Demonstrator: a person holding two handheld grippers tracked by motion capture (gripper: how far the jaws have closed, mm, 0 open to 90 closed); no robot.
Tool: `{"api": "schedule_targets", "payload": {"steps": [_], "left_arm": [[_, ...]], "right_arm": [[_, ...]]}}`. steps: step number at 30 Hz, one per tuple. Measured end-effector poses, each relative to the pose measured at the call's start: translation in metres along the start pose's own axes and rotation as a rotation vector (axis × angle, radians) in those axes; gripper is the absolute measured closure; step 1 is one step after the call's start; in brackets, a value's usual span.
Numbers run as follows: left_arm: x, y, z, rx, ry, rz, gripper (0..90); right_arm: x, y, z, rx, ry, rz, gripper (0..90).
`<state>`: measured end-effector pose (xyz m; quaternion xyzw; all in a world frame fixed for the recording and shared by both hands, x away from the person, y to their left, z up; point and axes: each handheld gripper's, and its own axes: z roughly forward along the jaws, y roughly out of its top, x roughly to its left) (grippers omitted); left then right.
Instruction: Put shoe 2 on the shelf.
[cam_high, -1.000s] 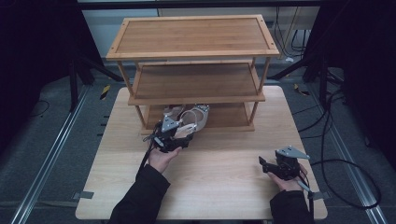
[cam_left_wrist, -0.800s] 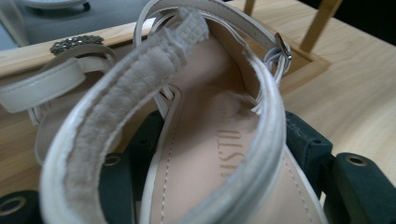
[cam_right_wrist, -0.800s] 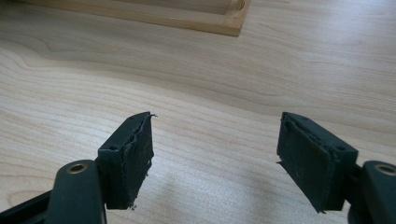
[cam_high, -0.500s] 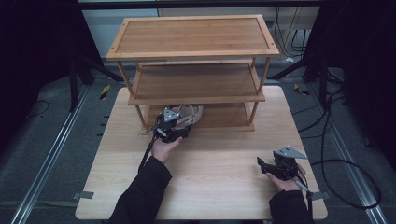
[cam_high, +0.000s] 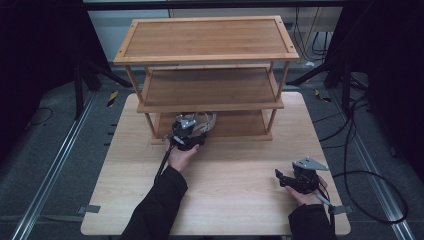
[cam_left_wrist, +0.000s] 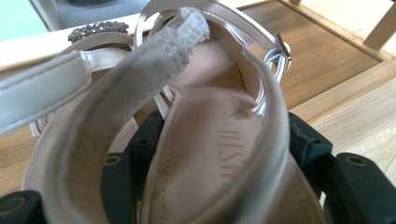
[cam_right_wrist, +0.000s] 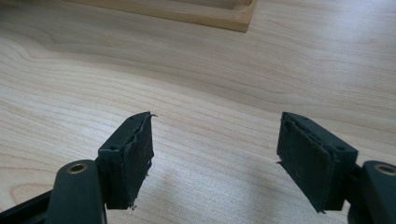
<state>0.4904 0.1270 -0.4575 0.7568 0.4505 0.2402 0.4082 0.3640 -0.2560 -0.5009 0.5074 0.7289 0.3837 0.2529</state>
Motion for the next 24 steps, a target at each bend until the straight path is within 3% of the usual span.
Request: {"api": "schedule_targets", "payload": {"steps": [11, 24], "left_arm": [[-0.014, -0.002, -0.003, 0.004, -0.010, -0.003, 39.5], [-0.013, -0.006, 0.023, 0.041, 0.057, -0.059, 39.5]], "right_arm": [[0.001, 0.001, 0.000, 0.002, 0.005, -0.001, 27.2], [0.001, 0.000, 0.001, 0.005, 0.007, -0.013, 27.2]]}}
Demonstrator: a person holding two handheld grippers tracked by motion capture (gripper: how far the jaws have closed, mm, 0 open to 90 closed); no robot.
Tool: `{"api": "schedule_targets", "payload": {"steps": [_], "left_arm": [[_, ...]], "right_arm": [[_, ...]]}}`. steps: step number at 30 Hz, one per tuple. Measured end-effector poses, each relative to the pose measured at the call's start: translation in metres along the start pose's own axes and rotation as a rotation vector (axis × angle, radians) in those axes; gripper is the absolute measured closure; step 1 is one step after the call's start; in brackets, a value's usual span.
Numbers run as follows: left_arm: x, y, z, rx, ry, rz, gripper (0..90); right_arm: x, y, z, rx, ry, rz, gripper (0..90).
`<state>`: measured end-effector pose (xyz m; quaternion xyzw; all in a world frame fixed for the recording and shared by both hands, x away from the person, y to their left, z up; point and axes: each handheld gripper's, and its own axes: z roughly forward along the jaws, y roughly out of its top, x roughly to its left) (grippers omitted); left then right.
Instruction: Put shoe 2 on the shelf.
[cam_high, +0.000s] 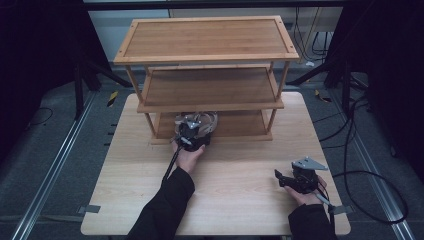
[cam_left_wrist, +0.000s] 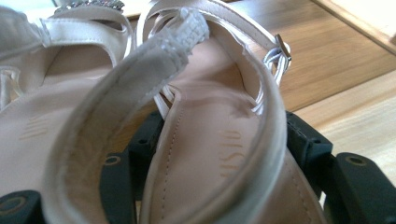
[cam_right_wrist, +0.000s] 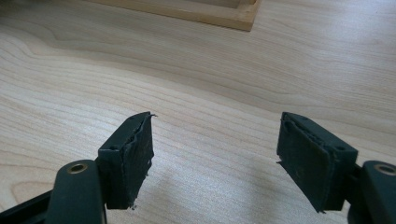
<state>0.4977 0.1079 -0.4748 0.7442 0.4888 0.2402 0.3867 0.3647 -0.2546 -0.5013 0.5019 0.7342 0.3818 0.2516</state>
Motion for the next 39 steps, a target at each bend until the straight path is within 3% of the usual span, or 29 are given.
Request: {"api": "schedule_targets", "payload": {"steps": [3, 6, 13, 21, 25, 30, 32, 39], "left_arm": [[-0.003, -0.002, 0.003, 0.010, 0.023, 0.021, 39.4], [-0.002, -0.005, 0.004, 0.003, 0.012, -0.012, 39.1], [0.000, -0.010, 0.001, 0.030, 0.004, 0.017, 32.6], [0.002, -0.014, -0.027, -0.032, -0.034, 0.039, 27.5], [0.004, -0.026, -0.042, -0.026, -0.048, 0.058, 28.1], [0.007, -0.042, -0.049, -0.008, -0.077, 0.065, 42.3], [0.008, -0.045, -0.045, -0.005, -0.092, 0.054, 51.6], [0.007, -0.051, -0.033, 0.012, -0.097, 0.034, 69.1]], "right_arm": [[0.001, 0.000, 0.000, 0.001, 0.003, 0.002, 27.2], [0.001, 0.000, 0.000, 0.001, 0.001, -0.002, 27.1], [0.002, 0.000, 0.001, 0.002, 0.004, -0.006, 27.0], [0.002, 0.000, 0.000, 0.003, 0.002, -0.009, 26.9], [0.002, 0.000, 0.000, 0.002, 0.000, -0.008, 26.8], [0.003, 0.000, 0.000, 0.002, 0.000, -0.009, 26.9], [0.003, 0.000, 0.000, 0.002, -0.001, -0.008, 26.9], [0.002, -0.001, 0.000, 0.005, -0.003, -0.007, 26.9]]}}
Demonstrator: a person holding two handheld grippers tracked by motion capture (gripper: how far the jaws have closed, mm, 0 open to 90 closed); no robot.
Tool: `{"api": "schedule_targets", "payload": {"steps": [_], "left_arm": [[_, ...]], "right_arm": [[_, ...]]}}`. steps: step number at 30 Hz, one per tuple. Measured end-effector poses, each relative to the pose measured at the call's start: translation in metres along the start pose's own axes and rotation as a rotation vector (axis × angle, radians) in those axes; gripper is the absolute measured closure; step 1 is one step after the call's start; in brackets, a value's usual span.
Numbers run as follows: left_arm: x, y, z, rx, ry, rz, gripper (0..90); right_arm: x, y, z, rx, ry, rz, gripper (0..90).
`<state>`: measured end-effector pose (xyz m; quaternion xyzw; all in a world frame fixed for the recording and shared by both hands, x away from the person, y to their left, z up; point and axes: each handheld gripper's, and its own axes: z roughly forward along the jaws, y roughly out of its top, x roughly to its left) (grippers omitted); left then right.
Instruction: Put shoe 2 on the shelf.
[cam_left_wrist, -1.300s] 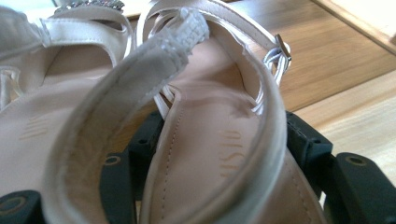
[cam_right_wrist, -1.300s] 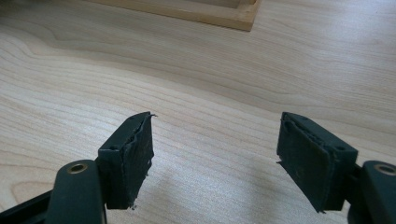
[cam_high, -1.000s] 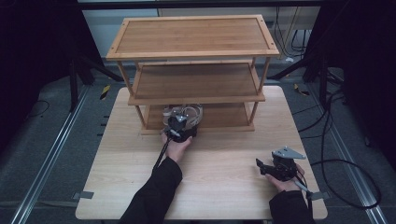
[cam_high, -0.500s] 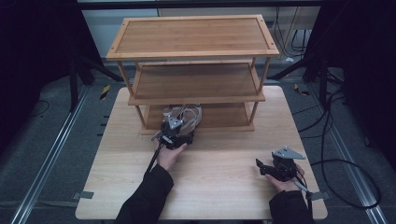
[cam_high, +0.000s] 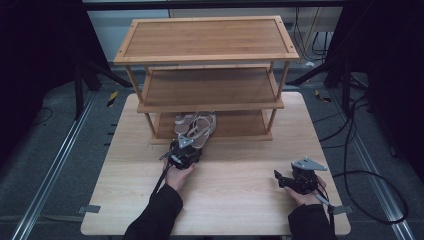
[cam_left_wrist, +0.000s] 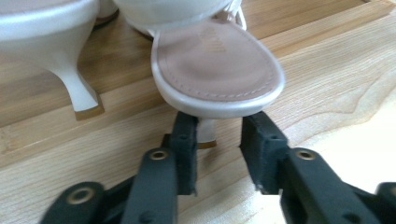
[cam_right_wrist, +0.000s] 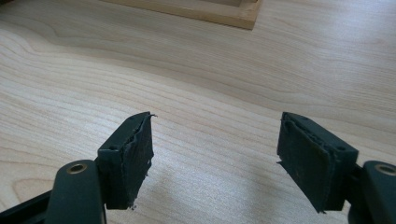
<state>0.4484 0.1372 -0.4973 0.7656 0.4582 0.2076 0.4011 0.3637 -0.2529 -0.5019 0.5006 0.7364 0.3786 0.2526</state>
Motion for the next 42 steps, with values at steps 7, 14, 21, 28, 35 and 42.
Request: {"api": "schedule_targets", "payload": {"steps": [7, 14, 21, 28, 35, 42], "left_arm": [[0.004, 0.003, 0.003, -0.026, -0.033, -0.015, 78.6], [0.003, 0.018, 0.008, -0.049, -0.034, -0.005, 79.2], [0.008, 0.020, 0.021, -0.069, -0.028, -0.018, 79.6], [0.009, 0.027, 0.024, -0.048, -0.003, -0.002, 79.8], [0.013, 0.025, 0.032, -0.046, 0.001, 0.004, 79.7], [0.013, 0.032, 0.039, -0.033, 0.008, 0.014, 79.6]], "right_arm": [[0.000, 0.000, 0.001, 0.003, 0.000, -0.003, 27.0], [0.000, 0.000, 0.001, 0.003, 0.000, -0.005, 27.1], [-0.001, 0.000, 0.001, 0.004, -0.001, -0.003, 27.1], [0.000, -0.001, 0.001, 0.003, 0.003, -0.005, 27.2], [0.000, -0.001, 0.001, 0.004, 0.005, -0.006, 27.2], [0.000, -0.001, 0.001, 0.004, 0.004, -0.006, 27.3]]}}
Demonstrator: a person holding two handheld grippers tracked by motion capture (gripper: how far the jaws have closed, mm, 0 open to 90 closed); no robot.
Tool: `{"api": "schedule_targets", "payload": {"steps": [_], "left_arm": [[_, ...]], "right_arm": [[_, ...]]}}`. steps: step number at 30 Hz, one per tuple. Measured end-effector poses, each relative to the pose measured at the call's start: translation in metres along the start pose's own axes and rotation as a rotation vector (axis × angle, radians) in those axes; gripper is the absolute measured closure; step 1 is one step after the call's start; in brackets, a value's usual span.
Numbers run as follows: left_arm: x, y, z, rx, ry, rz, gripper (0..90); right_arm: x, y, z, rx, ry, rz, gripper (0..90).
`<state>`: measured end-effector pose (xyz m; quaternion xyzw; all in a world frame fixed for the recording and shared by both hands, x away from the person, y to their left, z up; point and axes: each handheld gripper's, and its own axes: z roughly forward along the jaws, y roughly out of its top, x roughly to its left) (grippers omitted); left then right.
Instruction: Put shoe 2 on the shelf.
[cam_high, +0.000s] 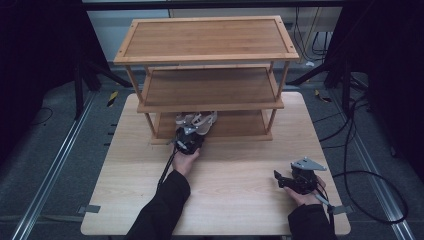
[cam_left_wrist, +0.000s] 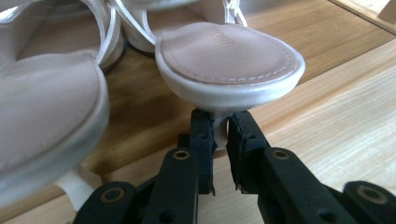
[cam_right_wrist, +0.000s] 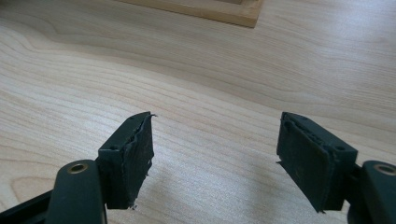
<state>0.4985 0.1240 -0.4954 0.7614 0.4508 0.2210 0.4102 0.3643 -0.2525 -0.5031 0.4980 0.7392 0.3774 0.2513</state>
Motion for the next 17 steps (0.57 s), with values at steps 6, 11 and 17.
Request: {"api": "schedule_targets", "payload": {"steps": [6, 11, 17], "left_arm": [[0.001, 0.000, -0.004, 0.010, 0.008, 0.004, 71.7], [0.002, -0.007, -0.034, -0.012, -0.043, 0.023, 53.3], [0.025, -0.026, -0.090, 0.003, -0.066, 0.026, 44.4]], "right_arm": [[0.001, 0.000, 0.000, 0.000, 0.001, -0.005, 27.3], [0.001, 0.000, -0.001, -0.005, 0.001, -0.002, 27.1], [0.000, 0.000, -0.002, -0.008, -0.003, 0.003, 26.7]]}}
